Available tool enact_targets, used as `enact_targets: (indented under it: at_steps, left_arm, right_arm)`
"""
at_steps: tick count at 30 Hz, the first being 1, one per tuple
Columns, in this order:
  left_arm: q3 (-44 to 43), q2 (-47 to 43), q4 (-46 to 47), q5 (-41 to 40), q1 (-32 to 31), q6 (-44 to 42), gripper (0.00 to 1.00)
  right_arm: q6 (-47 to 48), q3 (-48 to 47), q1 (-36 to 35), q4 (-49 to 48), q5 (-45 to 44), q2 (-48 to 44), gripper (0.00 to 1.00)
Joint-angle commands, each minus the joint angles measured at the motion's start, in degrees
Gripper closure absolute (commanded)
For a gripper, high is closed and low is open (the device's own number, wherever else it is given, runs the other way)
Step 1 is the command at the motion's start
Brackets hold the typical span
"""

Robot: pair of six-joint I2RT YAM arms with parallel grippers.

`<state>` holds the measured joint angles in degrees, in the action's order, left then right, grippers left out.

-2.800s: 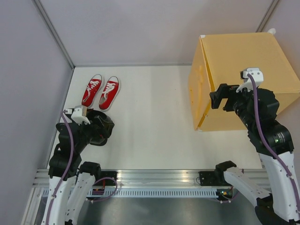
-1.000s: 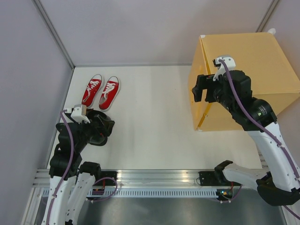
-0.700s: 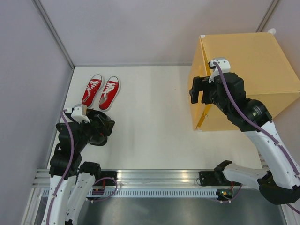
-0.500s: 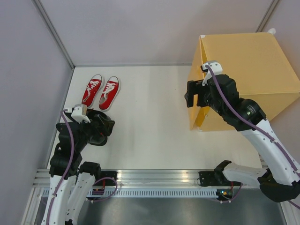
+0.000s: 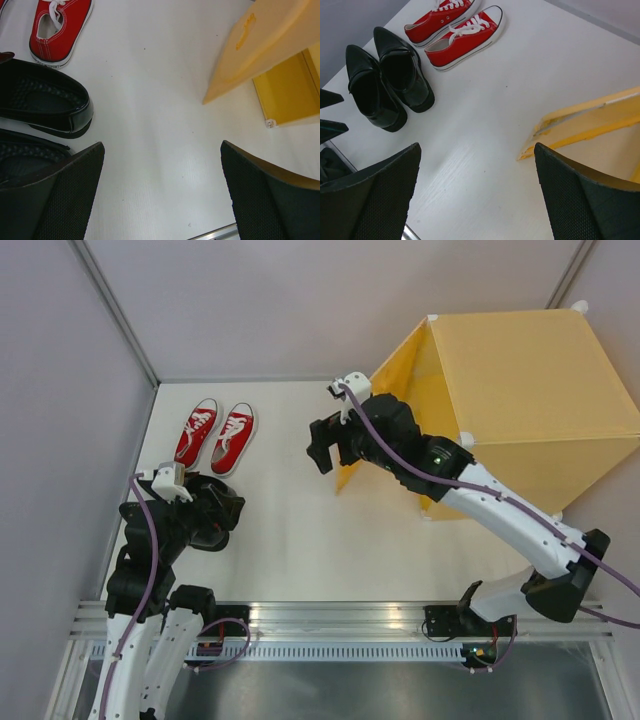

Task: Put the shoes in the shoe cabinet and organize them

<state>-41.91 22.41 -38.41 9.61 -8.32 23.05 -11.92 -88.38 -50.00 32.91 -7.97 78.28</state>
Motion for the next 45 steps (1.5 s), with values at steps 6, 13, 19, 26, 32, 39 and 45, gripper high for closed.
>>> enact_targets:
  at_steps: [6, 13, 19, 26, 32, 39, 45]
  left_arm:
    - [0.07, 0.26, 2.47, 0.85, 0.32, -1.69, 0.00]
    - [0.16, 0.26, 2.55, 0.94, 0.32, -1.51, 0.00]
    - [0.16, 0.53, 2.55, 1.12, 0.32, -1.51, 0.00]
    - [0.25, 0.17, 2.55, 0.33, 0.32, -1.25, 0.00]
    - [0.34, 0.44, 2.64, 0.15, 0.32, -1.16, 0.00]
    - [0.43, 0.61, 2.47, -1.16, 0.41, -0.81, 0.00]
    - [0.69, 0.96, 1.24, -5.72, 0.41, 0.85, 0.00]
  right_arm:
    - [5.15, -4.53, -0.36, -16.73, -1.17, 4.17, 0.03]
    - [5.95, 6.72, -0.36, -22.09, -11.53, -1.29, 0.24]
    - [6.65, 8.66, 0.77, -26.56, -19.19, 2.48, 0.38]
    - [6.30, 5.50, 3.24, -32.37, -19.98, 10.39, 0.39]
    - [5.60, 1.46, 5.70, -34.23, -20.51, 18.12, 0.39]
    - [4.54, 1.89, 5.88, -30.80, -17.79, 18.49, 0.34]
    - [3.75, 4.17, 5.79, -25.88, -14.54, 16.82, 0.28]
